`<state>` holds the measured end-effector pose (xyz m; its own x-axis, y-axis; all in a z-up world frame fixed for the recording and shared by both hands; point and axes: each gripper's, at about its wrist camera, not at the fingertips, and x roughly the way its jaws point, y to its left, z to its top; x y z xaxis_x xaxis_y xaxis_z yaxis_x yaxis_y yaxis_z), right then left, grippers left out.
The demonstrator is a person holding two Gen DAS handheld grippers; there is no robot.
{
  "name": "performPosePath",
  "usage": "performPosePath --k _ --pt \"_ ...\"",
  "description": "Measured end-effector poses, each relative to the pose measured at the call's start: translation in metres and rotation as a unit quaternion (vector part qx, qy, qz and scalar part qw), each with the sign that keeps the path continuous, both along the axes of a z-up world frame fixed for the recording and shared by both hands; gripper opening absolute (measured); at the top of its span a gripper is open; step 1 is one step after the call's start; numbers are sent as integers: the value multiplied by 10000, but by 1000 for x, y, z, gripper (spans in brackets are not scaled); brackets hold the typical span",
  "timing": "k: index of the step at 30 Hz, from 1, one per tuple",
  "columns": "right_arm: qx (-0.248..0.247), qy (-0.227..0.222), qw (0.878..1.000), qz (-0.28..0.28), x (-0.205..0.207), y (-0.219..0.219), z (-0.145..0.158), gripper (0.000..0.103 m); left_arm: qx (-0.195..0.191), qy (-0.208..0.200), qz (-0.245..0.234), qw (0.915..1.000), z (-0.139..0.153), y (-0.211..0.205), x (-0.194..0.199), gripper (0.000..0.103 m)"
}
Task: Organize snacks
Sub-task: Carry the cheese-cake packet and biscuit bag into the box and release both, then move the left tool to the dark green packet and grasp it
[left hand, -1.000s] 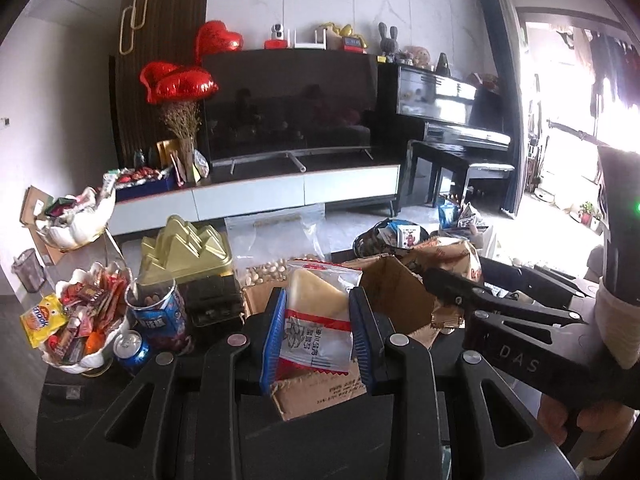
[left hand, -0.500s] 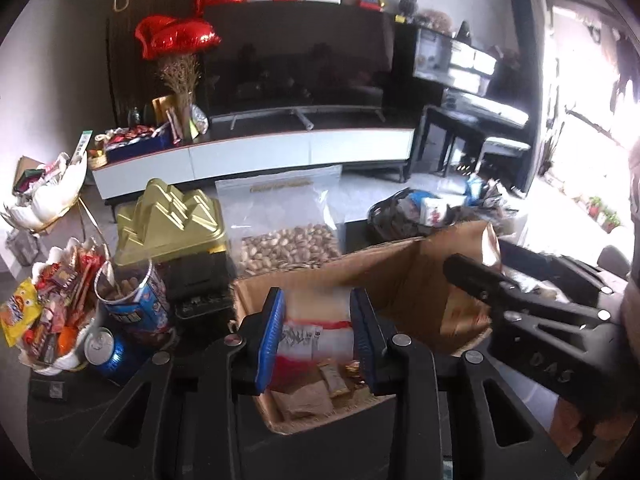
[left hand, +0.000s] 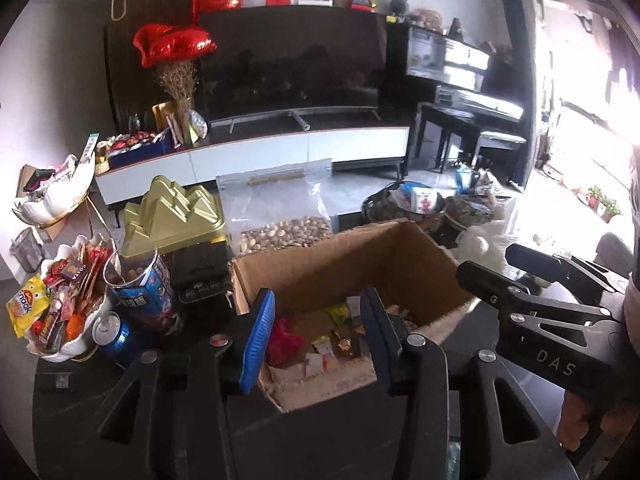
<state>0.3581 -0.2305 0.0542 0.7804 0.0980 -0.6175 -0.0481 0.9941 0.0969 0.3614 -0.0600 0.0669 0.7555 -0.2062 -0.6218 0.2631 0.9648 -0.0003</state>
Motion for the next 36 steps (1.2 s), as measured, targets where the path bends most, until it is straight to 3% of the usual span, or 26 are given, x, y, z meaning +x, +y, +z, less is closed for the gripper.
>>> performPosePath --k 7,16,19,36 --pt "-176 -155 9996 -156 -48 -6 3 65 90 -271 -133 9995 3 -9 -45 49" --pt "-64 -49 9994 -326 -105 -23 -17 65 176 -340 -414 9984 -6 -30 -94 56" --pt "-18 -14 9992 -392 -118 -29 -23 72 200 -333 -473 9981 -10 -37 -104 59" --pt "54 579 9949 -822 -171 -70 -82 73 300 478 -1189 9913 -82 -83 -126 61"
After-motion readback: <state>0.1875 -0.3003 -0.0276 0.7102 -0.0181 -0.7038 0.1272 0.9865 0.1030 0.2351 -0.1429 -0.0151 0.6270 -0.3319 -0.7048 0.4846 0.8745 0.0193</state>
